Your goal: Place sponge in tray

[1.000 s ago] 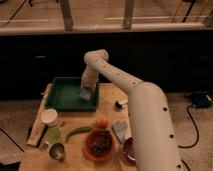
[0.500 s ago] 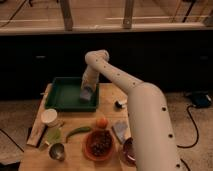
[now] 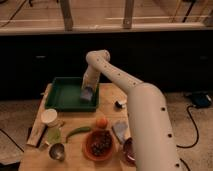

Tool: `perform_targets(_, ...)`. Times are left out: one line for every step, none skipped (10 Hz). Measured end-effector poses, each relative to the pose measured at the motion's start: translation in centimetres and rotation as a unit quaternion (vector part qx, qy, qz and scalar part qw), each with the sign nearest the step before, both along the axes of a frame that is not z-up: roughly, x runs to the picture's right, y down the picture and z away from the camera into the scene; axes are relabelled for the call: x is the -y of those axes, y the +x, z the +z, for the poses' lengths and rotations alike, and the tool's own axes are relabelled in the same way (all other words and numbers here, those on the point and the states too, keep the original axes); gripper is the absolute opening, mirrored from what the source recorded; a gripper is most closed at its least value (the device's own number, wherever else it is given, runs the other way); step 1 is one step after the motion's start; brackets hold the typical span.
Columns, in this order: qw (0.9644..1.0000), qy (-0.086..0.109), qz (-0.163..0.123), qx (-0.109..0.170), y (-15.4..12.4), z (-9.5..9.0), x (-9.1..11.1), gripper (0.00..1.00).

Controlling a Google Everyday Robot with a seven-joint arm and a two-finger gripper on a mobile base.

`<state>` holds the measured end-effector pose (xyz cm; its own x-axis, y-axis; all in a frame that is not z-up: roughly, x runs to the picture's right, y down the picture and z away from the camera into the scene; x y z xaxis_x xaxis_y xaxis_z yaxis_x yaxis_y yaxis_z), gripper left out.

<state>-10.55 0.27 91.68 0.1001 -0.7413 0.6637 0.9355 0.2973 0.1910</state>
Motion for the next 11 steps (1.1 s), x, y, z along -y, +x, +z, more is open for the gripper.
perform_targets(1.0, -0.001, -0.002, 0.003, 0.06, 0.03, -0.04, 0.16)
perform_targets(1.0, -0.002, -0.004, 0.004, 0.14, 0.06, -0.11, 0.16)
perform_targets(1.0, -0.003, -0.005, 0.006, 0.22, 0.1, -0.18, 0.16)
perform_targets(0.9999, -0.003, -0.007, 0.008, 0.21, 0.1, -0.2, 0.16)
perform_targets(0.9999, -0.004, -0.007, 0.01, 0.2, 0.13, -0.27, 0.16)
perform_targets(0.9999, -0.005, -0.008, 0.011, 0.27, 0.13, -0.35, 0.16)
perform_targets(0.9999, -0.006, -0.01, 0.013, 0.33, 0.12, -0.44, 0.16)
perform_targets(0.9998, -0.007, -0.011, 0.015, 0.39, 0.12, -0.48, 0.16)
perform_targets(0.9998, -0.008, -0.011, 0.016, 0.41, 0.14, -0.51, 0.16)
perform_targets(0.9997, -0.008, -0.012, 0.017, 0.45, 0.18, -0.56, 0.16)
perform_targets(0.9997, -0.009, -0.012, 0.018, 0.53, 0.22, -0.63, 0.16)
